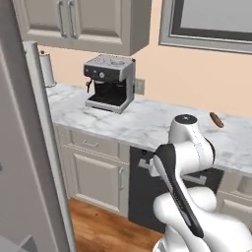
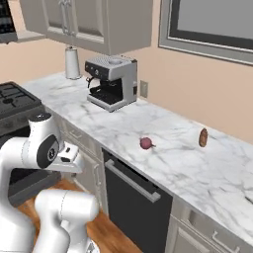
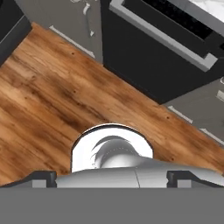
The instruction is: Place the sweet potato and onion inside the fridge drawer. Close the drawer after placing the vegetables.
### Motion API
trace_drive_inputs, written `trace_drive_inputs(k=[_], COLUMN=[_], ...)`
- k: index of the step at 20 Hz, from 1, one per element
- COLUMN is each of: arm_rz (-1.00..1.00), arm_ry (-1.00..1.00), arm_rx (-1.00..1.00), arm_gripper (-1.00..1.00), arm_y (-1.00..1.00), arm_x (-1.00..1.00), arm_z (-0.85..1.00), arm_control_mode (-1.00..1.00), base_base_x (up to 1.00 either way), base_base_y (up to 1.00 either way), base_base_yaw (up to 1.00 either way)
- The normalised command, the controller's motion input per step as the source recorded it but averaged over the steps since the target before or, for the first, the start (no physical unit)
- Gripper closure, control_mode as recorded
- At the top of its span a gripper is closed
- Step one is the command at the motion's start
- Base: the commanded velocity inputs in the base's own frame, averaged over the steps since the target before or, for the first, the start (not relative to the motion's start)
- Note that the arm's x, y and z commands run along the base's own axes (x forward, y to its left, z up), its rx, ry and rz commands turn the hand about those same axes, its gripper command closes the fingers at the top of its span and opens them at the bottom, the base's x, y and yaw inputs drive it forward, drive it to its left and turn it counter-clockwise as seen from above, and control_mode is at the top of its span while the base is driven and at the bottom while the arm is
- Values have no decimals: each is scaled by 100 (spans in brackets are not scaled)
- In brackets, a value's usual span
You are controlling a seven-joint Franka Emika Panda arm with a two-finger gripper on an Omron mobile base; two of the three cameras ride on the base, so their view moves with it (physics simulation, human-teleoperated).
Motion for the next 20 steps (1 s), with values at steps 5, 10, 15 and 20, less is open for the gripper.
trace_drive_inputs(k=[5, 10, 15, 20], arm_rz=[0, 0, 0, -8], arm_ry=[0, 0, 0, 3], arm_rx=[0, 0, 0, 0], arm_gripper=[-100, -100, -100, -100], arm_y=[0, 0, 0, 0], arm_x=[0, 0, 0, 41], arm_z=[0, 0, 0, 0], arm_control_mode=[100, 100, 100, -100], base_base_x=[69, 39, 64, 9], base_base_y=[0, 0, 3, -5], base_base_yaw=[-33, -33, -15, 0])
